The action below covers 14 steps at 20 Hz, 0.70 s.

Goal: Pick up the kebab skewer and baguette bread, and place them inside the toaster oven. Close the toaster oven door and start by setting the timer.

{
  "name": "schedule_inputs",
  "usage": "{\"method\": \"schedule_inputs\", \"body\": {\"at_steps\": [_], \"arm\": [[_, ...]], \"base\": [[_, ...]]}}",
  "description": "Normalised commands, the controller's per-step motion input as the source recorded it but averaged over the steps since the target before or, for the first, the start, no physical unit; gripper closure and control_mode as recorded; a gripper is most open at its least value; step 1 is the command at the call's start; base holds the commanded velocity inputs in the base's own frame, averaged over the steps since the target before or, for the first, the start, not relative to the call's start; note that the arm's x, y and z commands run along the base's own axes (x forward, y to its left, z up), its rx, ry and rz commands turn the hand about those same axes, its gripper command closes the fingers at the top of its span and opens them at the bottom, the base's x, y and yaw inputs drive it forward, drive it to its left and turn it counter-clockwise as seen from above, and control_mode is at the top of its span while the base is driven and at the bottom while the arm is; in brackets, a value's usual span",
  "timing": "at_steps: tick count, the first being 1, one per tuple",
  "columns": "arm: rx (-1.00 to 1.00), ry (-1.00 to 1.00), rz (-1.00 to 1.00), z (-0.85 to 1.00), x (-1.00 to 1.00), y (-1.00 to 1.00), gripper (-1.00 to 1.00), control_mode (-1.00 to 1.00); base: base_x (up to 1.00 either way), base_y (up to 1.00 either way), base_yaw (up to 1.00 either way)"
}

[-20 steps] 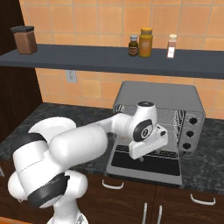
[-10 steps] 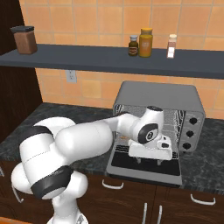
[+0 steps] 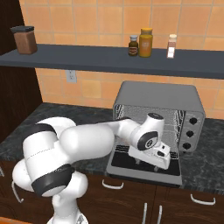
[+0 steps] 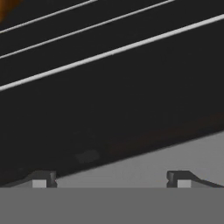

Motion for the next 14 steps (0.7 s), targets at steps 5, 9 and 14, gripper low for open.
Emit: {"method": "schedule_inputs", "body": {"at_steps": [5, 9, 14], "arm": [[-0.13, -0.09, 0.00, -0.27, 0.01, 0.00, -1.00, -1.00], [-0.16, -0.15, -0.01, -0.26, 0.00, 0.01, -1.00, -1.00], [-0.11, -0.08, -0.12, -0.20, 0.19, 0.00, -1.00, -1.00]], "base": [[0.00, 0.00, 0.00], [0.00, 0.00, 0.00], [0.00, 0.00, 0.00]]}}
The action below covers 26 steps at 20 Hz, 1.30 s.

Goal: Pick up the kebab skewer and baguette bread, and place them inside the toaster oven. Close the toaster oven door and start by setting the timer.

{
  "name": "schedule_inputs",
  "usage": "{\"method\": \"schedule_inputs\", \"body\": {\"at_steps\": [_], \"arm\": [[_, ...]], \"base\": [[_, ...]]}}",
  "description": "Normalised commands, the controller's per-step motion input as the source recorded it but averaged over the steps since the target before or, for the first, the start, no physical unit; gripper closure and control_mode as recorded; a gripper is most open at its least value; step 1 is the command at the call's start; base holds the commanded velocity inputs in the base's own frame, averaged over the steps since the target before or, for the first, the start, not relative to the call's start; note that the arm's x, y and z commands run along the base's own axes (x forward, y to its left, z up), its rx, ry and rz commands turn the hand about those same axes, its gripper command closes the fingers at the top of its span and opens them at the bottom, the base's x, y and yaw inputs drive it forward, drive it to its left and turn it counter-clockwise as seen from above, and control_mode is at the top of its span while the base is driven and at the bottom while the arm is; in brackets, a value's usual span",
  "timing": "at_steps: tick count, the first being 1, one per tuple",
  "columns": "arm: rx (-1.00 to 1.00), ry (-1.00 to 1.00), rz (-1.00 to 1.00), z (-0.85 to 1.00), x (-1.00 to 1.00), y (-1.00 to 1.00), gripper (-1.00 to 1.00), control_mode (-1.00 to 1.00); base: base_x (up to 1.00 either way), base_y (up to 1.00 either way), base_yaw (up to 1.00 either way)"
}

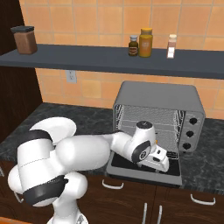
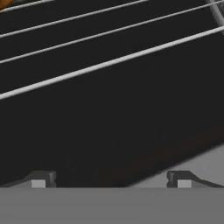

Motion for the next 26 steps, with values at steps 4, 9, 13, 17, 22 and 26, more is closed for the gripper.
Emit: {"method": "schedule_inputs", "body": {"at_steps": [4, 9, 13, 17, 22, 26], "arm": [[-0.09, -0.03, -0.20, -0.15, 0.40, 0.15, -1.00, -1.00], [-0.05, -0.01, -0.23, -0.13, 0.36, 0.22, -1.00, -1.00], [-0.02, -0.01, -0.25, -0.13, 0.44, 0.21, -1.00, -1.00], [0.00, -0.03, -0.25, -0.04, 0.51, 0.16, -1.00, -1.00], [0.00, -0.04, -0.22, -0.01, 0.50, 0.14, -1.00, -1.00], [0.00, -0.04, -0.20, 0.00, 0.49, 0.11, -1.00, -1.00]], "base": [[0.00, 0.00, 0.00], [0.00, 0.00, 0.00], [0.00, 0.00, 0.00], [0.00, 0.00, 0.00], [0.00, 0.00, 0.00], [0.00, 0.00, 0.00]]}}
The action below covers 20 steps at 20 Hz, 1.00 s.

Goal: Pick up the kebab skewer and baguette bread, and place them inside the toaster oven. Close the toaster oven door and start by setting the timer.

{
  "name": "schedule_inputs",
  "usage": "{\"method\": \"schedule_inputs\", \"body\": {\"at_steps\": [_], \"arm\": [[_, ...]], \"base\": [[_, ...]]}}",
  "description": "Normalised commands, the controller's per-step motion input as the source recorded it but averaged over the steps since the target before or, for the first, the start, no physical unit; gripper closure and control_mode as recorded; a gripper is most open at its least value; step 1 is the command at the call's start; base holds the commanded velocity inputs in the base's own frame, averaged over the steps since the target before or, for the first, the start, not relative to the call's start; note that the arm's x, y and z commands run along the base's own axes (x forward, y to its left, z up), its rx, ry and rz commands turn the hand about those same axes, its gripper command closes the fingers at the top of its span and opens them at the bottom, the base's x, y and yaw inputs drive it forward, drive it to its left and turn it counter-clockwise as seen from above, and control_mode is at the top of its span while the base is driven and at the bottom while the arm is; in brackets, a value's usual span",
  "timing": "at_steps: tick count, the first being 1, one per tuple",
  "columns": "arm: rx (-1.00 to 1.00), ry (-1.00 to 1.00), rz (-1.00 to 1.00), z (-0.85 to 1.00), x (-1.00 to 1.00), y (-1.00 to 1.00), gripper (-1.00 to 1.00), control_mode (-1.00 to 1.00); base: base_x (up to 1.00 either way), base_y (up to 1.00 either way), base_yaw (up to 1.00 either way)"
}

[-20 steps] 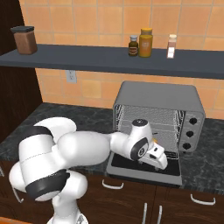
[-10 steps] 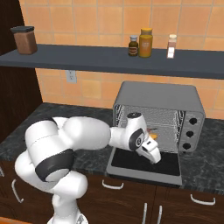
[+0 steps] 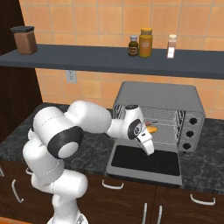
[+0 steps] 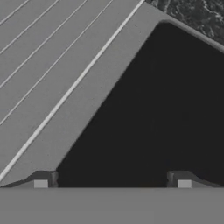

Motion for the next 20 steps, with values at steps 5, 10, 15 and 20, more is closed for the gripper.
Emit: {"method": "schedule_inputs", "body": {"at_steps": [5, 10, 15, 20], "arm": [[0.00, -0.01, -0.15, 0.00, 0.35, 0.04, -1.00, -1.00], [0.00, 0.00, -0.04, 0.00, -0.23, 0.00, -1.00, -1.00], [0.00, 0.00, 0.00, 0.06, -0.78, 0.00, -1.00, -1.00], [0.00, 0.01, 0.05, 0.36, -0.83, 0.00, -1.00, -1.00]], "base": [[0.00, 0.00, 0.00], [0.00, 0.00, 0.00], [0.00, 0.00, 0.00], [0.00, 0.00, 0.00]]}}
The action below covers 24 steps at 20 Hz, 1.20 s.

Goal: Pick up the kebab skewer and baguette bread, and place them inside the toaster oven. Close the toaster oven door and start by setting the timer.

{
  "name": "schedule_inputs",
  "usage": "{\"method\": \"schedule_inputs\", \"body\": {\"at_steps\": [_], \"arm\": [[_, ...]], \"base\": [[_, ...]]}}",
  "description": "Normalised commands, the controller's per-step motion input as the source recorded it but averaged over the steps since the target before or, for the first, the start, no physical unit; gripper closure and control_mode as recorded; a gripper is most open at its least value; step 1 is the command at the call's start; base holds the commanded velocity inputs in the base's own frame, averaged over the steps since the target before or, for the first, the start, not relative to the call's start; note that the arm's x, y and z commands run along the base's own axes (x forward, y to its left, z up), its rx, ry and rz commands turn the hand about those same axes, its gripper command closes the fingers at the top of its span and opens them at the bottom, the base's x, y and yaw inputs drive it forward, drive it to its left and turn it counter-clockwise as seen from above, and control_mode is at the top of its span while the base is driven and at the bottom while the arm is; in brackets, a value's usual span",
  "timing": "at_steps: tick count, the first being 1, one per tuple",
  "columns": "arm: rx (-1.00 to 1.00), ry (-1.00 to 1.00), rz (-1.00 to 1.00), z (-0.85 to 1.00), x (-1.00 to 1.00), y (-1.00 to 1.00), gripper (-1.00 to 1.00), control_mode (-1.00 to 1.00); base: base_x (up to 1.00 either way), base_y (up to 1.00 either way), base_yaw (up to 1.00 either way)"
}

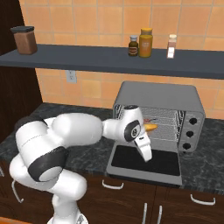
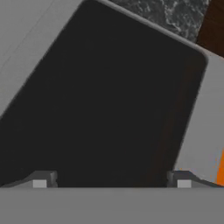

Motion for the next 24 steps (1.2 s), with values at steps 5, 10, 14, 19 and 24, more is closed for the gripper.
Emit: {"method": "schedule_inputs", "body": {"at_steps": [5, 10, 14, 19, 24], "arm": [[0.00, 0.11, 0.39, 0.31, -0.95, 0.08, -1.00, -1.00], [0.00, 0.06, 0.59, 0.00, -1.00, 0.33, -1.00, -1.00], [0.00, 0.06, 0.41, -0.16, -0.75, 0.36, -1.00, -1.00], [0.02, 0.01, 0.22, -0.43, -0.30, 0.31, -1.00, -1.00], [0.06, 0.03, 0.19, -0.39, 0.06, 0.03, -1.00, -1.00]], "base": [[0.00, 0.00, 0.00], [0.00, 0.00, 0.00], [0.00, 0.00, 0.00], [0.00, 0.00, 0.00], [0.00, 0.00, 0.00]]}}
